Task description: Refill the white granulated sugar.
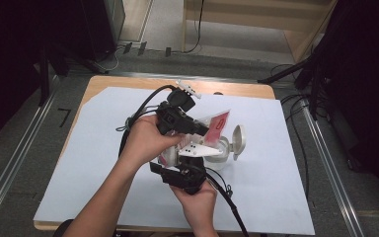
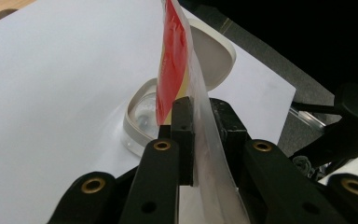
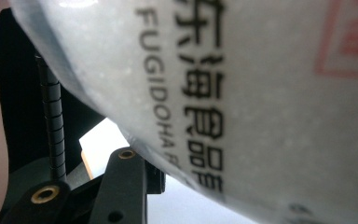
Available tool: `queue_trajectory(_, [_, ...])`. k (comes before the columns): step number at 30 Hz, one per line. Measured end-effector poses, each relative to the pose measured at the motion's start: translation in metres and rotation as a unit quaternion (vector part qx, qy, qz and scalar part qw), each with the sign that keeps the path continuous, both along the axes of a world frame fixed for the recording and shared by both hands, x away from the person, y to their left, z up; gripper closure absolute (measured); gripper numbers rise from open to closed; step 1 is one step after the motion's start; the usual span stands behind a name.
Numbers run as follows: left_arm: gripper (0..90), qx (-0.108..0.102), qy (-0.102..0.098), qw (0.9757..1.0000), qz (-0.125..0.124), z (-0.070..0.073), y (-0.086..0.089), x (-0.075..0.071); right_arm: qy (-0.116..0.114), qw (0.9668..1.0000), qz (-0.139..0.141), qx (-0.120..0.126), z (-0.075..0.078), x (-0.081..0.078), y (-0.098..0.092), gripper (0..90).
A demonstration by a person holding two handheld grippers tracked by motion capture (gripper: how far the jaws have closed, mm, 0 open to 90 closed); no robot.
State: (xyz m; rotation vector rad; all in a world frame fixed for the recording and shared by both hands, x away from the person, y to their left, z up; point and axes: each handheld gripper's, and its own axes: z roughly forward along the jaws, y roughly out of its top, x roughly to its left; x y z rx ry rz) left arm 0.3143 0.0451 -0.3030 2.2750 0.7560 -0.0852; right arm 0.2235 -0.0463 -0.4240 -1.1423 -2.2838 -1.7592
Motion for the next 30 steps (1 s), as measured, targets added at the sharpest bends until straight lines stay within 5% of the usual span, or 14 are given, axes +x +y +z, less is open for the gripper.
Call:
queue_trajectory(6, [82.7,-0.009,0.019,0.9997,0.008,0.0001,0.001,0.0014,-0.002,1.0,0.0,0.002,0.0013,-0.0015,-0.0003,63.1])
queue_trajectory(30, [82.4,0.003,0.025,0.9996,0.009,0.0011,0.0045,0.0009,-0.008,0.9999,0.012,0.002,0.0018,-0.0044,0.0047,63.2])
